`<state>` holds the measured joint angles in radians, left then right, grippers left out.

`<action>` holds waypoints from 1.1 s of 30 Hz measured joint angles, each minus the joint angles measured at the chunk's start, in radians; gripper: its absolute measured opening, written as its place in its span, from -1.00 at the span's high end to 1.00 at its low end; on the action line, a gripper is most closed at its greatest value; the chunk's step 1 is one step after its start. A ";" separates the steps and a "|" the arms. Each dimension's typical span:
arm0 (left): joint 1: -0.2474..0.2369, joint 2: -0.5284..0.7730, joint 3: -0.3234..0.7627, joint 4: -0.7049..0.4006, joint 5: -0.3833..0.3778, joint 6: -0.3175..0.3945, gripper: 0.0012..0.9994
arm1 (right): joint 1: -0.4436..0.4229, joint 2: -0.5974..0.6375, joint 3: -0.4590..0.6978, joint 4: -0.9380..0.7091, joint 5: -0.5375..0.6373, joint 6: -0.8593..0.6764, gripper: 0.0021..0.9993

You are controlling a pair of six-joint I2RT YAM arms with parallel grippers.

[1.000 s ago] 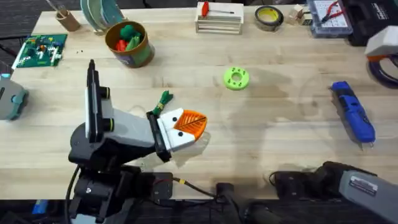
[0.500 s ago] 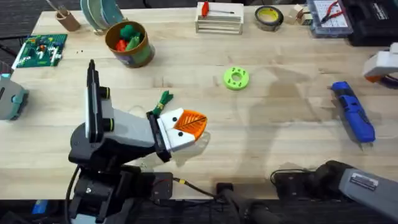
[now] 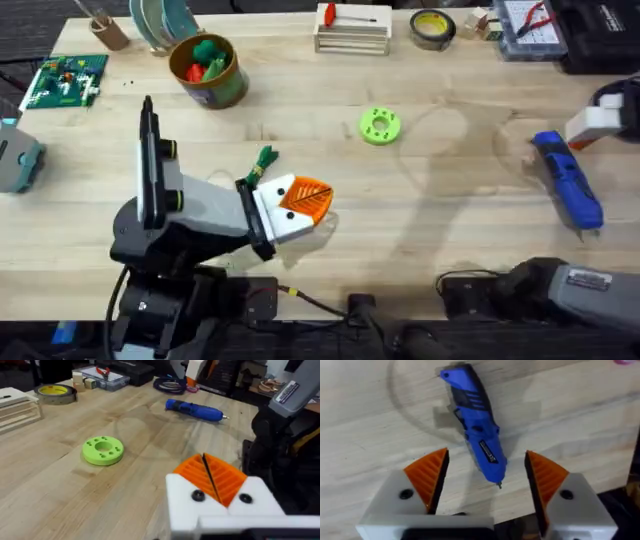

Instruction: Pick up the gripper from the table and insert it into the empty holder that is missing its gripper. Then pick up a screw, insert it into the mounting hole, and use the screwdriver to tighten it. Finally, clean up the table by picking up the vegetable and placing it into the bucket.

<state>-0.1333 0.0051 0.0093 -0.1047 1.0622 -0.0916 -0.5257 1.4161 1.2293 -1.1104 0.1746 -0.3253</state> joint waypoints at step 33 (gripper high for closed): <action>0.000 0.000 0.000 0.000 0.000 0.000 0.97 | -0.015 0.396 -0.005 0.157 -0.098 -0.305 -0.80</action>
<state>-0.1333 0.0051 0.0093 -0.1047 1.0622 -0.0917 -0.5411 1.8126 1.2247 -0.9530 0.0765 -0.6300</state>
